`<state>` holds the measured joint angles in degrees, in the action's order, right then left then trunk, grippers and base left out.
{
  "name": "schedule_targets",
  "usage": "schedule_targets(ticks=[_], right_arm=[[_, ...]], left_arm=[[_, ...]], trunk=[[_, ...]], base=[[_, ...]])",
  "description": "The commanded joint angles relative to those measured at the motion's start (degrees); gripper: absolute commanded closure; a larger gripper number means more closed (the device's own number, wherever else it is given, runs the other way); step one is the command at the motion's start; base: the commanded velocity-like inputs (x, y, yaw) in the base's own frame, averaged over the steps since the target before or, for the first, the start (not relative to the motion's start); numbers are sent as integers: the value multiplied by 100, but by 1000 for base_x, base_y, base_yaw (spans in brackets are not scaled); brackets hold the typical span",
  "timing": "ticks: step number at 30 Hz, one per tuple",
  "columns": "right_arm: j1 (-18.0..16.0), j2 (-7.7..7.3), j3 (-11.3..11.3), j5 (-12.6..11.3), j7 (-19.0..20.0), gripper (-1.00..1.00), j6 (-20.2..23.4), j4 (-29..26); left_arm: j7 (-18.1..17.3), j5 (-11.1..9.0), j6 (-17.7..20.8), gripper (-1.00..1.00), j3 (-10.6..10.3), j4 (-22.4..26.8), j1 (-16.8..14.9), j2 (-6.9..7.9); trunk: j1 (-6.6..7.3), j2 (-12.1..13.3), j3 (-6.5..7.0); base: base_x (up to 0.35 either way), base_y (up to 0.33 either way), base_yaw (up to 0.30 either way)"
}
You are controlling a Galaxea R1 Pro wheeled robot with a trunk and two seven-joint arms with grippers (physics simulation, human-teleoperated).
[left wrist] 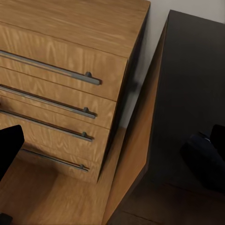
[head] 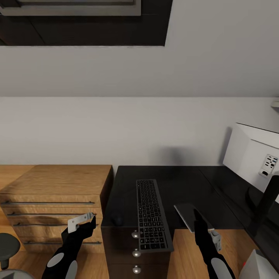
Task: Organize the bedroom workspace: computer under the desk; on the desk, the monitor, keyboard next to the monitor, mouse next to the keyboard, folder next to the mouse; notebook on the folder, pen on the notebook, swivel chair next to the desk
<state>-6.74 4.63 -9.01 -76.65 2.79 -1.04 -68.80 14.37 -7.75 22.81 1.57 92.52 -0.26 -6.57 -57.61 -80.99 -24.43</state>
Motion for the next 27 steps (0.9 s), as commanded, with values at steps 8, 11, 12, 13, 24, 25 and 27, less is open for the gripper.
schedule_targets(ticks=[8, 11, 12, 13, 24, 25, 27], right_arm=[[-3, 3, 2, -60, 36, -100, -11, 5], [-3, 2, 3, -60, 37, -100, -11, 5], [-3, 2, 4, -60, 37, -100, -11, 6], [-3, 2, 4, -60, 37, -100, -11, 6], [-3, 2, 4, -60, 37, -100, -11, 7], [-3, 2, 4, -60, 37, -100, -11, 7], [-3, 2, 4, -60, 37, -100, -11, 7]], left_arm=[[29, -60, 21, -100, 1, 4, -2, -2], [30, -60, 21, -100, 1, 4, -2, -2], [30, -60, 21, -100, 1, 3, -2, -2], [30, -60, 21, -100, 1, 3, -2, -2], [29, -60, 21, -100, 1, 3, -1, -2], [30, -60, 21, -100, 1, 3, -3, -2], [30, -60, 21, -100, 1, 3, -1, -2]], trunk=[[0, -3, -6], [0, -3, -6], [0, -3, -6], [0, -3, -6], [0, -3, -6], [0, -3, -6], [0, -3, -6]], base=[[0, 0, 0], [0, 0, 0], [-14, 0, 0], [-44, 0, 0], [-173, 0, 0], [-47, 0, 0], [-26, 0, 0]])
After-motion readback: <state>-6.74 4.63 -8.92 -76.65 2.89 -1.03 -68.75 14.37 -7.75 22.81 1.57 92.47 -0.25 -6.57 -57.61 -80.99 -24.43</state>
